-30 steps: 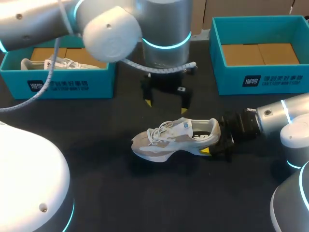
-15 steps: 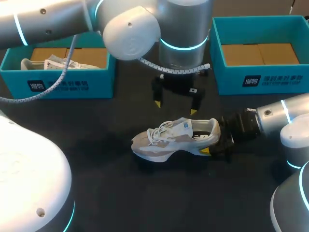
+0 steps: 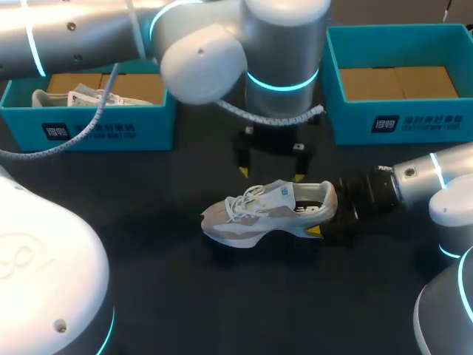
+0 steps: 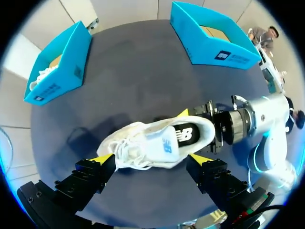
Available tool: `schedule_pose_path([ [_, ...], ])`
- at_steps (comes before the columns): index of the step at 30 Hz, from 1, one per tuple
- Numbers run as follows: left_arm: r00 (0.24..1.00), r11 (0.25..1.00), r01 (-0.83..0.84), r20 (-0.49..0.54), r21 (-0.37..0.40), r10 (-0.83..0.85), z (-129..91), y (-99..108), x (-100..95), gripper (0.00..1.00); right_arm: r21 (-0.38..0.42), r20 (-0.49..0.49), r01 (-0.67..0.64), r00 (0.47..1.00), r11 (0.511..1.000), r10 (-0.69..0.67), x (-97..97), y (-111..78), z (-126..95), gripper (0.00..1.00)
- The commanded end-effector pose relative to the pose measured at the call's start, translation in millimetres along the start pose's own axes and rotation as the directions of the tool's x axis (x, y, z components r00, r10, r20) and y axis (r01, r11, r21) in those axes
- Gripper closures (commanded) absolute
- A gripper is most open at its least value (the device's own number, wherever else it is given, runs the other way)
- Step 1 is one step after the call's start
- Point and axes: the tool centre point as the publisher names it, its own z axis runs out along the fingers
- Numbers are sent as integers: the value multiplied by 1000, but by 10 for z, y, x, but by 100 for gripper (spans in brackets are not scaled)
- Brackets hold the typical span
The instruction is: Take the shoe out of the shoebox, open the shoe tongue, remove and reinsert the insole, then place the shoe into the shoebox
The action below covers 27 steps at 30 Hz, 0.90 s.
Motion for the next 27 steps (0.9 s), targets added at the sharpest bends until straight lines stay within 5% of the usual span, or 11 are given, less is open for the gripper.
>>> schedule_pose_path([
  [1,999,1000,20,-32,9,-19,133,55,20,0,3,2,0,1000,1000,0,-3,-7,26,100],
  [17,997,997,68,-46,-20,-69,542,96,184,0,3,2,0,1000,1000,0,-3,-7,26,100],
  [27,997,997,79,-25,-23,-79,586,60,272,0,3,2,0,1000,1000,0,-3,-7,26,100],
])
